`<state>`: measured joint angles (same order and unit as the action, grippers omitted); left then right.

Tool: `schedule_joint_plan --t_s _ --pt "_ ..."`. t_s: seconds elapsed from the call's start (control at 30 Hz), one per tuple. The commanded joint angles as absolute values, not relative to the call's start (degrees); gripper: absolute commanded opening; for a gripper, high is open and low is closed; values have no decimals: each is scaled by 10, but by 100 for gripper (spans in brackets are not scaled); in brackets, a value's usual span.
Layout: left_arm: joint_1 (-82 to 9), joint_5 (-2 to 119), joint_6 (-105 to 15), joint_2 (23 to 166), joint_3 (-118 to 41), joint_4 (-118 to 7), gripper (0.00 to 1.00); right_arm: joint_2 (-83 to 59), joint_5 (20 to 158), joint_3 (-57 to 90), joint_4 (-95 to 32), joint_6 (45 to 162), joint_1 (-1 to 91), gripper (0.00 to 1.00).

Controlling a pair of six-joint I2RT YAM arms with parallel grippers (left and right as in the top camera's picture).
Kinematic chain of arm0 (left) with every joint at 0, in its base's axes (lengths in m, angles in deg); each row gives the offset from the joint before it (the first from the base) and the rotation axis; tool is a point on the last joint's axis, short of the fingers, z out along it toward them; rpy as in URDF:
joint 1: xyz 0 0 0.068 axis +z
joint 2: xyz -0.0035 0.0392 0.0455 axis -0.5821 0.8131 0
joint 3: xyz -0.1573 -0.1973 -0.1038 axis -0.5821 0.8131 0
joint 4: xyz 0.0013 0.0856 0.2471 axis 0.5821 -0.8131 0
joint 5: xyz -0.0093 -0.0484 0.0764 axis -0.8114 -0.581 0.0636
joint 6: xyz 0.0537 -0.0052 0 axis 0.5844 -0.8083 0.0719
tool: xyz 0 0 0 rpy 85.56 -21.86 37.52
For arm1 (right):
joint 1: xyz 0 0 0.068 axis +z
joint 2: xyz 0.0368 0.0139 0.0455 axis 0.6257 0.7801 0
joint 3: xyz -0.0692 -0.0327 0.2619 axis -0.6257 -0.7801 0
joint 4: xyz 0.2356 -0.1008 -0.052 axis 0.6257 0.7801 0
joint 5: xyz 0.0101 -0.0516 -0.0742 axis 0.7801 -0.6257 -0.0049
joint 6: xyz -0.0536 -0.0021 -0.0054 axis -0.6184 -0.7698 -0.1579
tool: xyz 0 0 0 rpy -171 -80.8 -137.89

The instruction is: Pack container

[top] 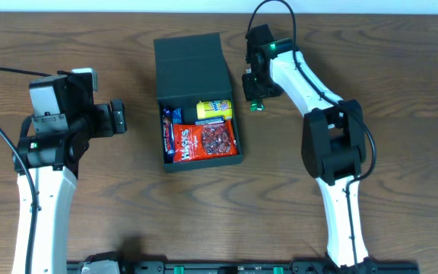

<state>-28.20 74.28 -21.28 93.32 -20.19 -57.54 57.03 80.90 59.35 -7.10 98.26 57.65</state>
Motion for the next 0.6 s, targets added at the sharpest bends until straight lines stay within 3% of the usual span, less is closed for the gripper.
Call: schedule_joint_plan --t_s 0.0,0.4,0.57 --pt "-280 749 -217 928 -218 -576 95 572 812 576 -68 980 573 47" --pt "-280 749 -217 928 -218 -577 95 571 820 592 -48 990 573 22" --pt "-280 749 -217 928 -218 -577 95 571 820 642 -5 996 573 18"
